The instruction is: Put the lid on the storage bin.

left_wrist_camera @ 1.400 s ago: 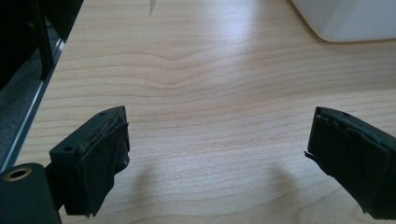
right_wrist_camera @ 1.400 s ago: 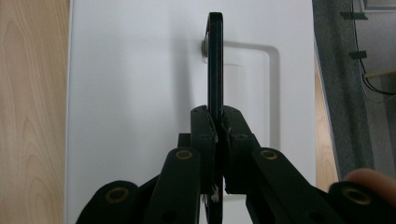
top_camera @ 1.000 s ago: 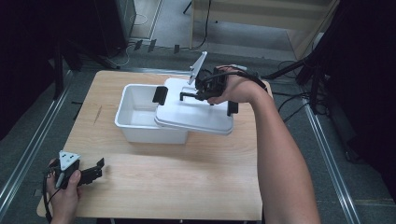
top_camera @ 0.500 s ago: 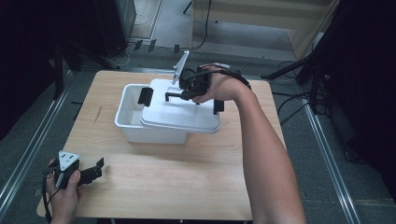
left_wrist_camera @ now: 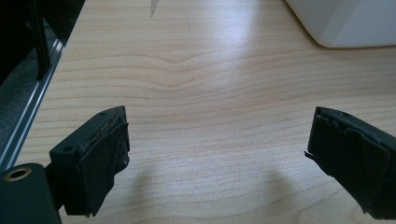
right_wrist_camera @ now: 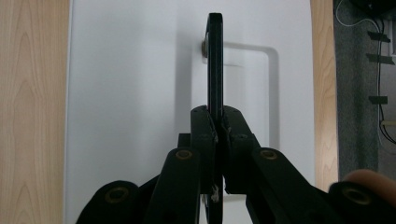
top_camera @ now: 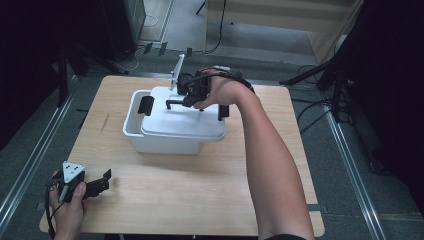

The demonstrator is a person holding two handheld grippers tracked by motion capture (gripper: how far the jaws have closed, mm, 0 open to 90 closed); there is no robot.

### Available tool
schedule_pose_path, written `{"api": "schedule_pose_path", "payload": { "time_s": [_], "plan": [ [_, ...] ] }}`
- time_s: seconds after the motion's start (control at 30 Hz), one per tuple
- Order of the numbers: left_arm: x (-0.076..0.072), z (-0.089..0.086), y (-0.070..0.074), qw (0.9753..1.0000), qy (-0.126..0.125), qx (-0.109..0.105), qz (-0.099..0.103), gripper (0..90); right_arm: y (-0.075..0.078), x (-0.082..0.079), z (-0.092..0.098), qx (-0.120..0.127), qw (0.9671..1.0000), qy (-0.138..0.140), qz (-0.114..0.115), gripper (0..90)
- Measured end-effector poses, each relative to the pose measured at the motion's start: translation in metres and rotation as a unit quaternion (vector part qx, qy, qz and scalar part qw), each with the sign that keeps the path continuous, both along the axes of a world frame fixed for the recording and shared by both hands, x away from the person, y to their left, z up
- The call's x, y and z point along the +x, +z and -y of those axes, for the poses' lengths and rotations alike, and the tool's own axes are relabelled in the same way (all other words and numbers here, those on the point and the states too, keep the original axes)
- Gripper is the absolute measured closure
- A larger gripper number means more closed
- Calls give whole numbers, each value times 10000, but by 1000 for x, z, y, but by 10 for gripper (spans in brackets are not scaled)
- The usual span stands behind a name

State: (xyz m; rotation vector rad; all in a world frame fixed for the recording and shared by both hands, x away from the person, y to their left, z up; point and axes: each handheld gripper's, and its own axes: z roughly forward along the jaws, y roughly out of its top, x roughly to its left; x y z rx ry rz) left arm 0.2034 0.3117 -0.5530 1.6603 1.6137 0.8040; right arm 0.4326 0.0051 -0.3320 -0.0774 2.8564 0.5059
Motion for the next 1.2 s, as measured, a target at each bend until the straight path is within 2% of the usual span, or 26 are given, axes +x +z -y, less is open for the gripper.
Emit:
{"api": "schedule_pose_path", "payload": {
  "time_s": [0.17, 0.33, 0.4, 0.53, 0.57, 0.6, 0.63, 0.67, 0.77, 0.9, 0.93, 1.0, 1.2],
  "plan": [
    [0, 0, 0, 10000, -4, -2, -3, 62, -1, 1, -11, 7, 10000, 96, -7, 859],
    [0, 0, 0, 10000, -3, -3, 7, 62, -1, 1, -19, -2, 10000, 1, -27, 859],
    [0, 0, 0, 10000, -5, -5, 5, 62, -2, 3, -22, 16, 10000, 86, -4, 859],
    [0, 0, 0, 10000, -11, -11, -4, 62, -3, 3, -28, 13, 10000, 35, -32, 860],
    [0, 0, 0, 10000, -8, -11, 2, 63, -3, 5, -30, 22, 9999, 103, -16, 859],
    [0, 0, 0, 10000, -7, -10, 0, 63, -3, 4, -31, -11, 10000, 25, -37, 860],
    [0, 0, 0, 10000, -6, -6, 5, 62, -4, 5, -33, 18, 9999, 126, -21, 860],
    [0, -1, 0, 10000, -10, 2, 4, 62, -3, 4, -34, -25, 10000, 54, -49, 860],
    [0, -1, 0, 10000, -9, -12, 4, 62, -4, 4, -39, -2, 10000, 80, -41, 860],
    [0, -1, 0, 10000, -21, -8, -9, 62, -6, 7, -45, 3, 9999, 145, -73, 860],
    [0, -1, 0, 10000, -15, -7, -11, 62, -7, 6, -45, -22, 9999, 46, -119, 859],
    [0, -1, 0, 10000, -15, -11, -22, 62, -8, 8, -47, -2, 9999, 103, -115, 860],
    [1, -1, 0, 10000, -17, -6, -26, 62, -9, 9, -50, 8, 9999, 48, -164, 859]
  ]
}}
